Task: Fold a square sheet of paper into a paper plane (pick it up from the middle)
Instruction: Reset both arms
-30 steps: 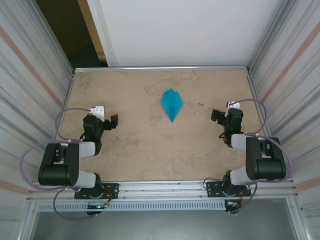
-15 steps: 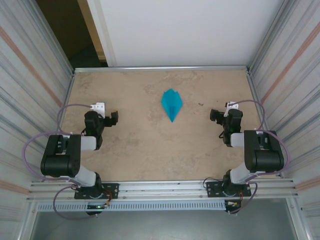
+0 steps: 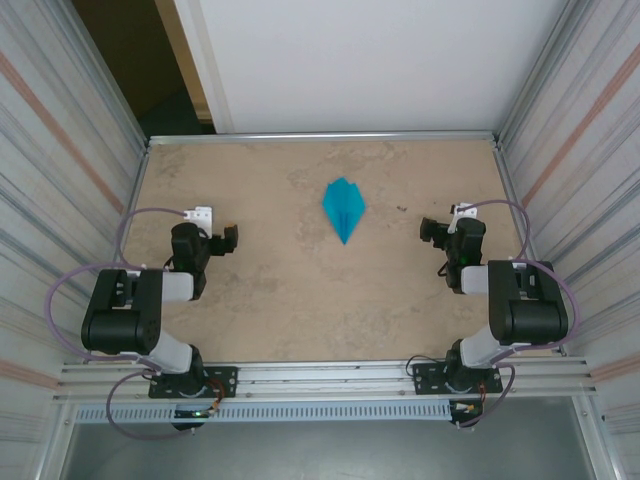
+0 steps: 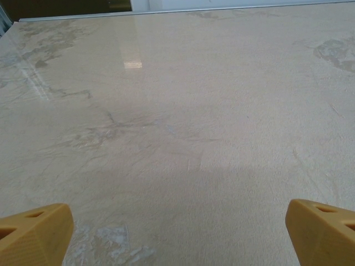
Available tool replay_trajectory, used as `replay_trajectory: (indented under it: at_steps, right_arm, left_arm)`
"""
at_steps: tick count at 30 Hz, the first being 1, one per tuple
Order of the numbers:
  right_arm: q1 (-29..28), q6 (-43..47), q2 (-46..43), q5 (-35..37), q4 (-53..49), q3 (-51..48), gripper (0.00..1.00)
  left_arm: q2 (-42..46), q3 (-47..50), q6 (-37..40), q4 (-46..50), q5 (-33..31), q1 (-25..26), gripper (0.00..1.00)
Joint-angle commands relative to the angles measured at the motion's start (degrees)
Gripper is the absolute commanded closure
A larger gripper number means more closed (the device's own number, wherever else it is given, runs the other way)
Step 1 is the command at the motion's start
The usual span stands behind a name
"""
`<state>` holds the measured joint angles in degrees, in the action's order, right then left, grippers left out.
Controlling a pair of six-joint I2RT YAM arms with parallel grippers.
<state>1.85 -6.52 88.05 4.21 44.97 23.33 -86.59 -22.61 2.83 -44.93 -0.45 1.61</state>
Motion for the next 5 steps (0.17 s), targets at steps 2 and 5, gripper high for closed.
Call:
replay_trajectory:
  at_steps: [2, 5]
  right_arm:
    - [0.0, 1.1, 0.3, -0.6, 1.2, -0.1, 0.01]
    - [0.0, 1.0, 0.3, -0.6, 1.2, -0.1, 0.01]
  left_arm:
    - [-0.6, -1.7, 1.0, 0.5, 0.4, -0.2, 0.01]
    - [-0.3, -1.3, 1.0, 0.1, 0.4, -0.1, 0.01]
